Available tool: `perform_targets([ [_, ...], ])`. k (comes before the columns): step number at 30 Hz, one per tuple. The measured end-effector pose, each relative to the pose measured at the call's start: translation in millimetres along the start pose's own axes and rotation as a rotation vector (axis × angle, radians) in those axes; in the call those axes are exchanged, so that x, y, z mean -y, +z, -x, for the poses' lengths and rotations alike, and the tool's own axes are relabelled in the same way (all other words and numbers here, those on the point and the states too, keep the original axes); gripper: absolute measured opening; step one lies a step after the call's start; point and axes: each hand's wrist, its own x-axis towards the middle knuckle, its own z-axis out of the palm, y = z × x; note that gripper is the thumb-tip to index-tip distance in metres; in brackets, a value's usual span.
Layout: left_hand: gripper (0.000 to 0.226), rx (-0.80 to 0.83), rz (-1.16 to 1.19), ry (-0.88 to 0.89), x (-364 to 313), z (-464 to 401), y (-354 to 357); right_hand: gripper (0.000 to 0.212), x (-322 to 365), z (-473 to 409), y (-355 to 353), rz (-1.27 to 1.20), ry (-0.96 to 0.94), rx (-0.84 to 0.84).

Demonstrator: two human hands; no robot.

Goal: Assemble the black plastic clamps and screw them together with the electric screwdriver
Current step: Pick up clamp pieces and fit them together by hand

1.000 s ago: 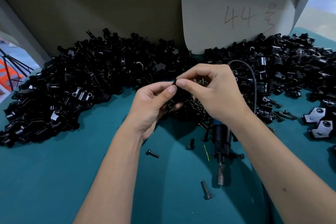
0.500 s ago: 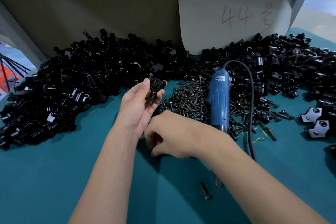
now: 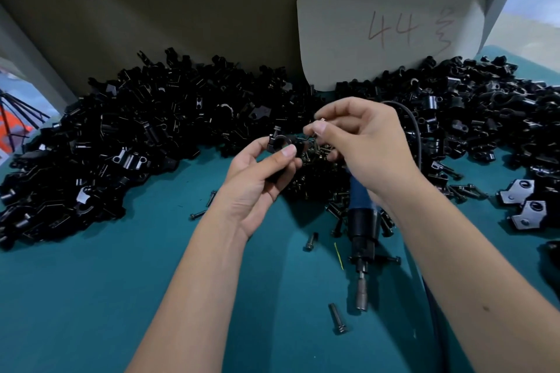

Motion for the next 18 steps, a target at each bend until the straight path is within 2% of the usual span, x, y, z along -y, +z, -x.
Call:
perform_targets([
  [5,0.037,0.052,0.008,-0.014,3,1,3,0.012,-1,0,2,0.01,-0.041,-0.005],
  [11,0.037,0.045,-0.014,0.006,2,3,5,0.006,2,-1,2,0.167,-0.054,0.058],
  [15,0.037,0.067,0.012,-0.001,2,4,6,0.015,8,-2,-2,0.092,0.015,0.086],
  [18,0.018,0.106,0.092,-0.019,4,5,11,0.015,12,1,-3,-0.152,0.129,0.152],
])
